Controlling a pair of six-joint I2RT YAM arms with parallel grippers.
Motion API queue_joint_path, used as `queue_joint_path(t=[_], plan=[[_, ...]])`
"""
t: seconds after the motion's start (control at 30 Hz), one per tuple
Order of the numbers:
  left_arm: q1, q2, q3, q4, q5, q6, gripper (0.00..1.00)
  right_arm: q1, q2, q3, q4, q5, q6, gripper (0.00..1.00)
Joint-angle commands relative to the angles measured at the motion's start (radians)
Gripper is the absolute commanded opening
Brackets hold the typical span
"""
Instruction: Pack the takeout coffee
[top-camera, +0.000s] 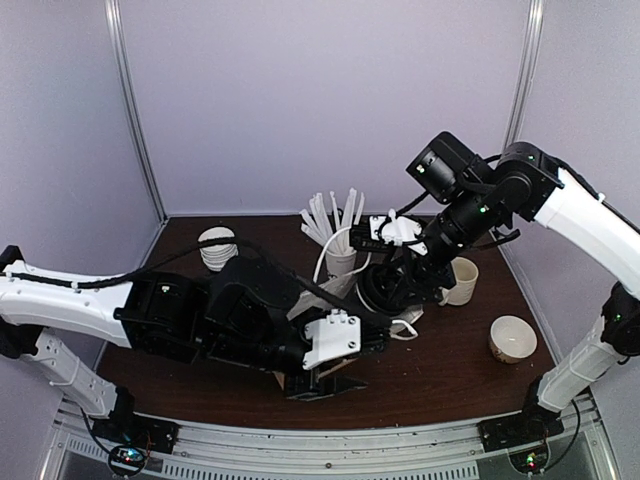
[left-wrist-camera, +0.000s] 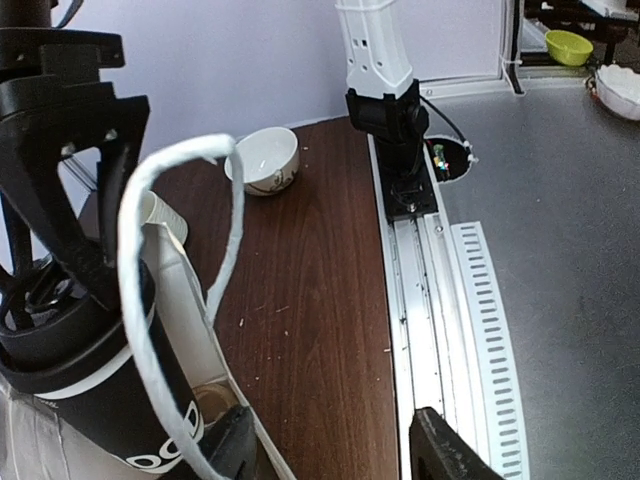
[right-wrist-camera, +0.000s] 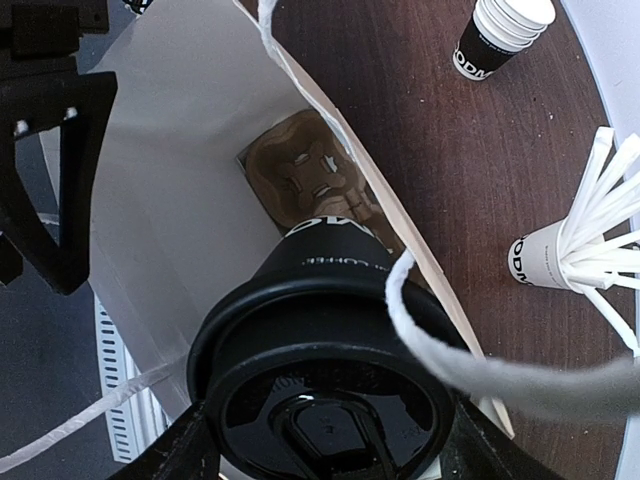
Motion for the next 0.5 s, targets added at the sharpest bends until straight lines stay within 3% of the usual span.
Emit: queue_joint_path(t=[0.0, 0.1, 0.3, 0.47], plan=[[-0.047, 0.024, 0.04, -0.021, -0.132, 0.1, 0.54, 0.007, -0.003, 0.01, 0.002, -0.023, -0.014, 0.6], [-0.084, 0.035, 0.047, -0.033, -0.194, 0.144, 0.54, 0.007, -0.008, -0.003, 0.0, -0.032, -0.05, 0.6], [-0.169, 0.033, 0.077, -0.046, -0.331, 0.23, 0.71, 0.03, -0.016, -0.052, 0.006, -0.015, -0.131, 0.6], [-0.243, -0.015, 0.09, -0.056, -0.444, 0.277, 0.78, 0.075, -0.034, -0.08, 0.014, 0.028, -0.172, 0.6]])
